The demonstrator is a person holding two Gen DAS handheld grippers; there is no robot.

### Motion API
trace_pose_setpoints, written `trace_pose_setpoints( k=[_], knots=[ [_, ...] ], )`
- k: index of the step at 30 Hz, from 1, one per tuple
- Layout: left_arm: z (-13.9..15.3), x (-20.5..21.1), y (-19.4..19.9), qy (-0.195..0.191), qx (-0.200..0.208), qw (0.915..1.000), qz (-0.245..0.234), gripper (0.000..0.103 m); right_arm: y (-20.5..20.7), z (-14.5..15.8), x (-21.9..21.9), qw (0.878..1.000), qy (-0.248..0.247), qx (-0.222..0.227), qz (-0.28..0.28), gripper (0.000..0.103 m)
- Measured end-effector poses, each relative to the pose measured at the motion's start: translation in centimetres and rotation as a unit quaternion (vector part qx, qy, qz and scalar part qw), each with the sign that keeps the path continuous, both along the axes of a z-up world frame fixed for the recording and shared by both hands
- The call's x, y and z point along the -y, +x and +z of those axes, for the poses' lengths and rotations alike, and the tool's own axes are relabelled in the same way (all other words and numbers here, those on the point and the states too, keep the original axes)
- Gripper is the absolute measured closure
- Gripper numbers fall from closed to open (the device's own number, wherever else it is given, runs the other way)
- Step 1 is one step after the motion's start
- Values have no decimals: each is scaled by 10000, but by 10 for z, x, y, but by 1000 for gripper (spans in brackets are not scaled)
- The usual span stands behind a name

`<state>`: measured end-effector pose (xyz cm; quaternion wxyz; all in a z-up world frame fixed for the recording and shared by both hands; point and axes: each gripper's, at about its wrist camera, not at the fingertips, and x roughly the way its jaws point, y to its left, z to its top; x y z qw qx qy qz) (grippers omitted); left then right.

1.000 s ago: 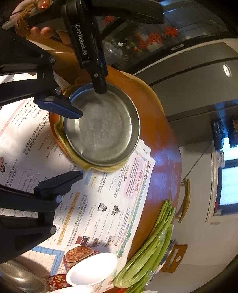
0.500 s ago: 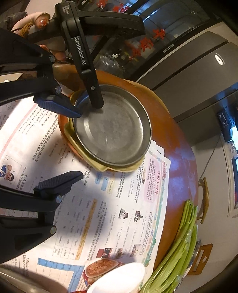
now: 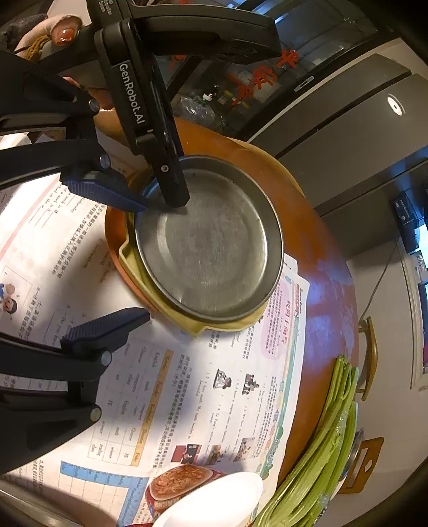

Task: Organize plates and bowls
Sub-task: 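Lower the held steel tray onto the yellow shell plate stack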

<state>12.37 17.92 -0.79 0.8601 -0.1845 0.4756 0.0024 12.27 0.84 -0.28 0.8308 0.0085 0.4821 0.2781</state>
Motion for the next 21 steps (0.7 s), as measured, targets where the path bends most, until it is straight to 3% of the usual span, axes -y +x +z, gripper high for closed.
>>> trace_pose_setpoints(
  k=[21],
  knots=[
    [12,19,-8,714,172,9972,173,43,5,7,20,9992,-136,292,-255,43]
  ],
)
